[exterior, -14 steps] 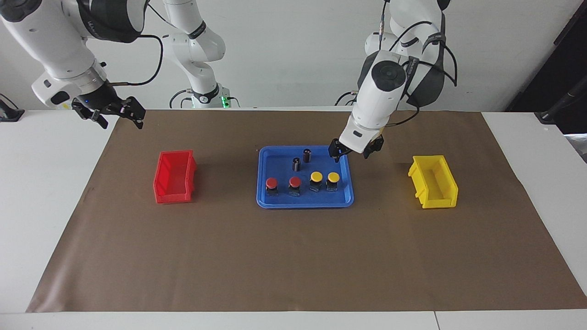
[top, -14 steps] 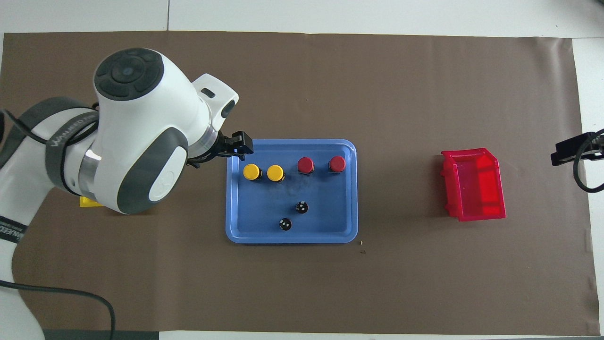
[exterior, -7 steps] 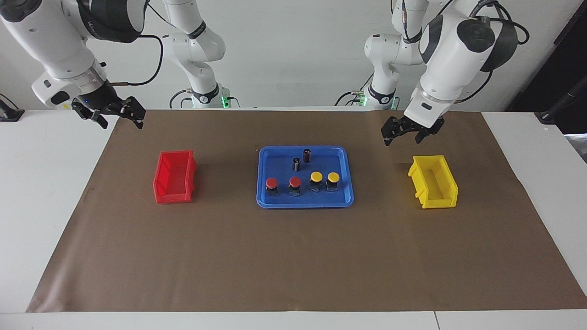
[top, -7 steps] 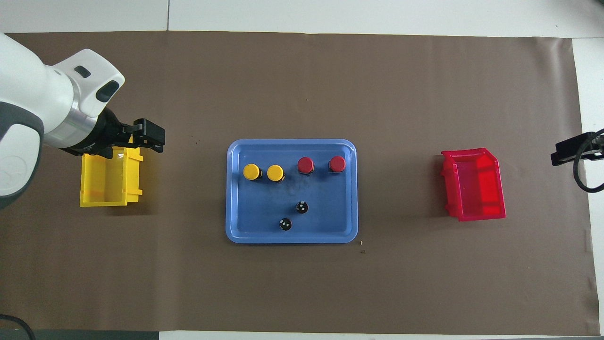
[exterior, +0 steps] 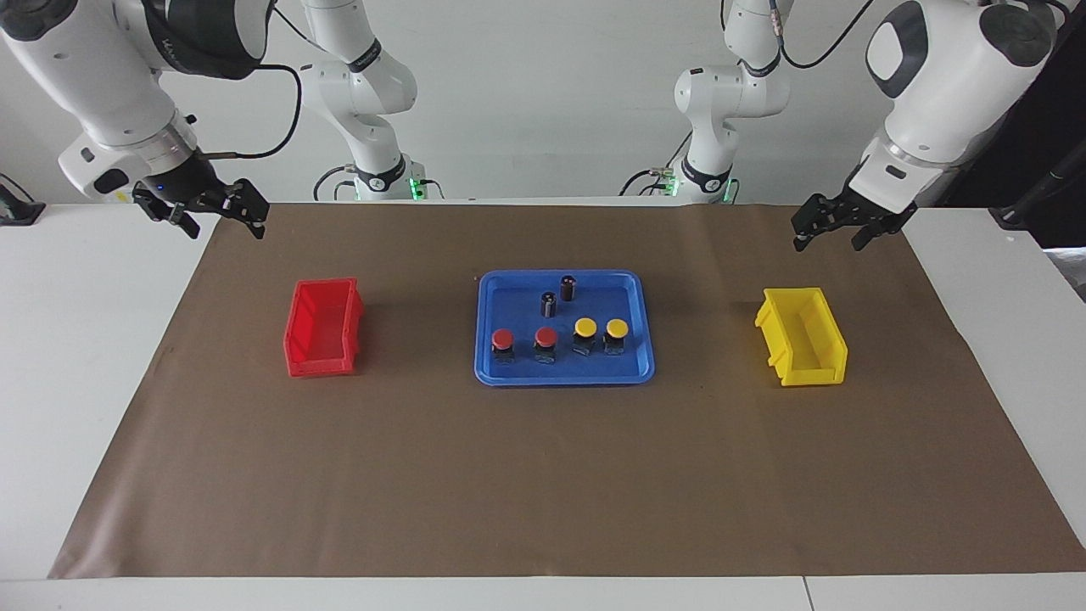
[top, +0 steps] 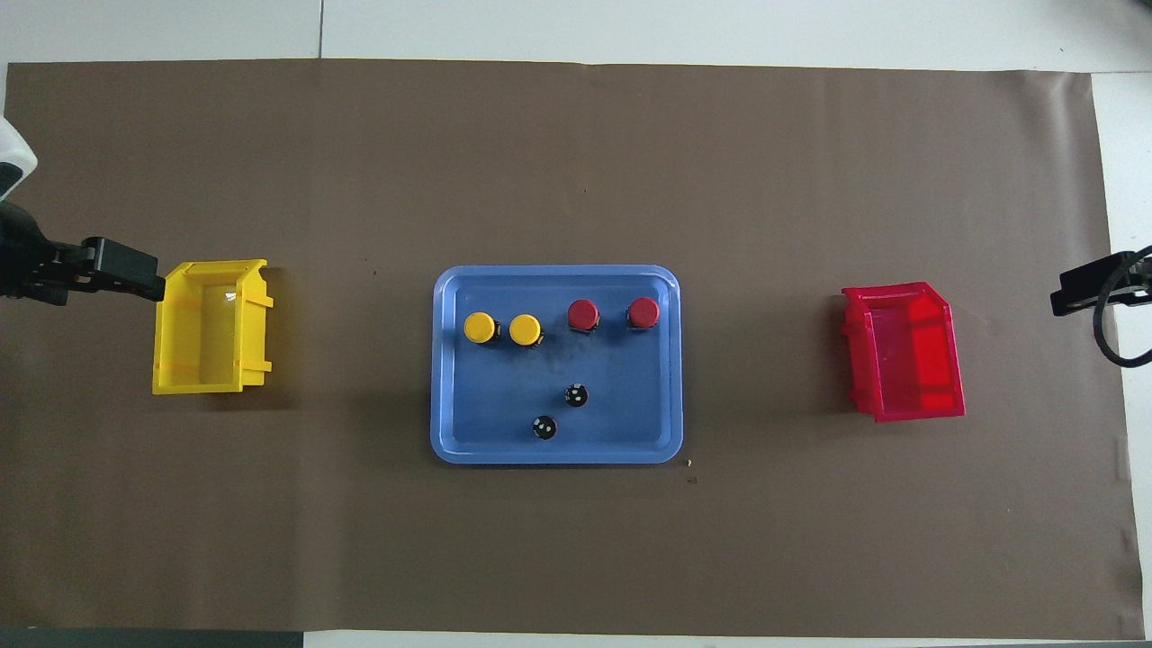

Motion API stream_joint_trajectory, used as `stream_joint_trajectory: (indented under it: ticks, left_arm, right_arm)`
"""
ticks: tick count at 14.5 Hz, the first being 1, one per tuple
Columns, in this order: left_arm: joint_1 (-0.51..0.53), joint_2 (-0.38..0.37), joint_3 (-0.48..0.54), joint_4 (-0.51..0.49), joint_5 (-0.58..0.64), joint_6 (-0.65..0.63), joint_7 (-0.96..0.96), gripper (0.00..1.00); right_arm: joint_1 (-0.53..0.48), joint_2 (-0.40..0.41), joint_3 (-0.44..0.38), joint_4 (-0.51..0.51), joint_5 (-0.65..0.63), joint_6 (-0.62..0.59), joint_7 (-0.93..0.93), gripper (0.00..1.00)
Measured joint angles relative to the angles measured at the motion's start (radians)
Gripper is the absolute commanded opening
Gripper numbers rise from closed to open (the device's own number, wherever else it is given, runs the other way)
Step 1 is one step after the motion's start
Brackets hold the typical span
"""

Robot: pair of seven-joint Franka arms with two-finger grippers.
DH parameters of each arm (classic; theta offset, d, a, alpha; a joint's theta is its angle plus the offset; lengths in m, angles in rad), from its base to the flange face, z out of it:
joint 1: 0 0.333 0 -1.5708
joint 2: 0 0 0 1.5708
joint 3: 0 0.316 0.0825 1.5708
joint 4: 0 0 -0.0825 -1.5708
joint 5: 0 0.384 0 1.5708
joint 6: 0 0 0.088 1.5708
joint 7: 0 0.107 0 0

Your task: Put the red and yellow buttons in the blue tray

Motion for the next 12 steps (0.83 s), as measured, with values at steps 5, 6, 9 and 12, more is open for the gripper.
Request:
stream_joint_trajectory:
  ticks: [5, 6, 9, 12]
  left_arm:
    - [-0.060, -0.017, 0.161, 0.000, 0.000, -0.015, 0.104, 1.00]
    - [-0.065, -0.018, 0.167, 0.000, 0.000, -0.017, 0.115, 1.00]
    - [-0.087, -0.019, 0.162, 0.000, 0.001, -0.018, 0.128, 0.99]
    - [-0.119, -0.019, 0.113, 0.012, 0.010, -0.018, 0.127, 0.99]
  right_arm:
    - [0.000, 0.000, 0.000, 0.000, 0.000, 0.000, 0.000, 1.00]
    - [0.000, 0.000, 0.000, 0.000, 0.000, 0.000, 0.000, 1.00]
    - [0.000, 0.000, 0.000, 0.000, 0.000, 0.000, 0.000, 1.00]
    - [0.000, 0.000, 0.000, 0.000, 0.000, 0.000, 0.000, 1.00]
